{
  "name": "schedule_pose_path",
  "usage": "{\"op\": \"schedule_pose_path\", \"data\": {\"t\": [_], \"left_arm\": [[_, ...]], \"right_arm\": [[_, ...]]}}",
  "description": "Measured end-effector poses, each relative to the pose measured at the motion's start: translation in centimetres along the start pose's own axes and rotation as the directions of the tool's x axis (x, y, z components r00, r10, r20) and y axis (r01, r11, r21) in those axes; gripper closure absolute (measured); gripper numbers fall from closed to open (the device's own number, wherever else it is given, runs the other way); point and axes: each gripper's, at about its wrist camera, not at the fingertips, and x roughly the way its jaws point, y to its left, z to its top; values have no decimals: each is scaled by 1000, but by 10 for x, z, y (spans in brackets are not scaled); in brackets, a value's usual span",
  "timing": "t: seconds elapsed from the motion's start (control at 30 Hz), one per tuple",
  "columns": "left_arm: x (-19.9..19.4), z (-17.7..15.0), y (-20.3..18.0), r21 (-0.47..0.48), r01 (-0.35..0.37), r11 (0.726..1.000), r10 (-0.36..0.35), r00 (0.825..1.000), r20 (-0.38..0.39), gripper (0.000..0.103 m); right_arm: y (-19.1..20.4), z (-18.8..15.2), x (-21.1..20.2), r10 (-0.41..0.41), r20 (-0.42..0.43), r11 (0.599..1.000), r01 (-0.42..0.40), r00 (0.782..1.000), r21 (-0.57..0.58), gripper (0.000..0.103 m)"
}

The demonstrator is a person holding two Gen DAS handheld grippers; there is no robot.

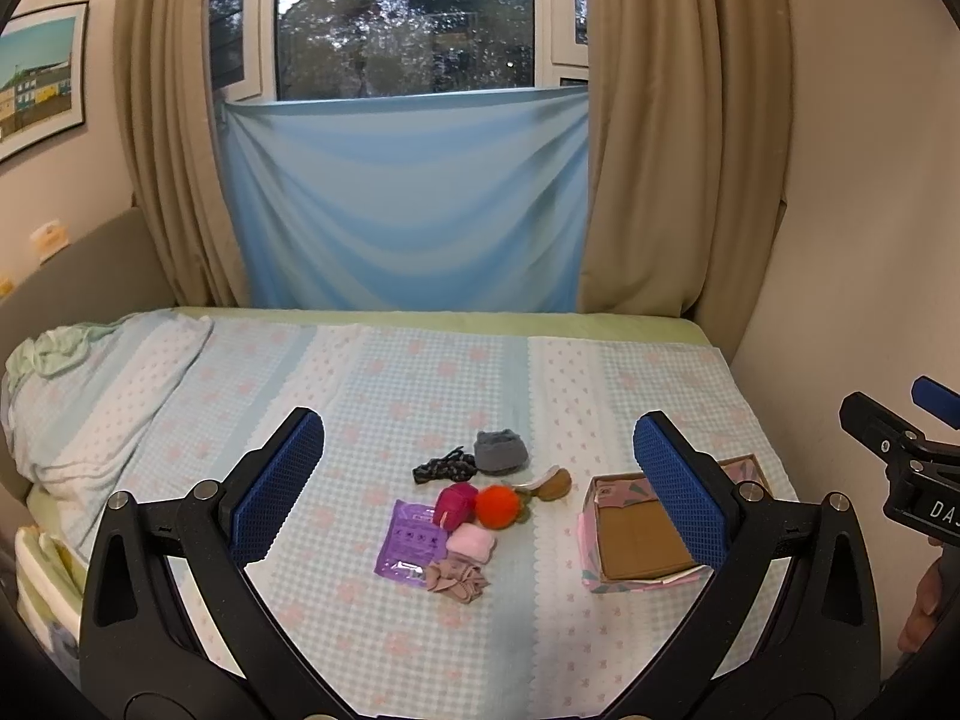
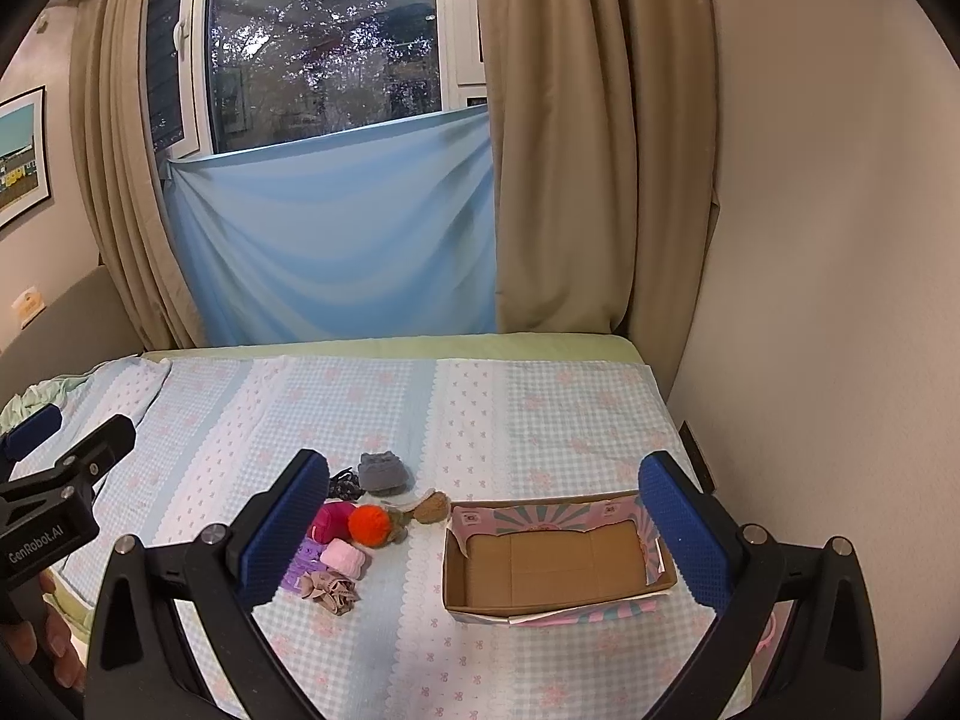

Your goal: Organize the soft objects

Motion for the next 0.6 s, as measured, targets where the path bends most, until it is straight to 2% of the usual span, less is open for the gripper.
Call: {"op": "schedule_pose_path", "data": {"t": [0.6], "left_arm": [[6, 2, -3, 0, 3, 1000, -3, 1000, -11, 0]], "right_arm": [[0, 0, 1, -4, -7, 1000, 4, 1000, -2, 0]]}}
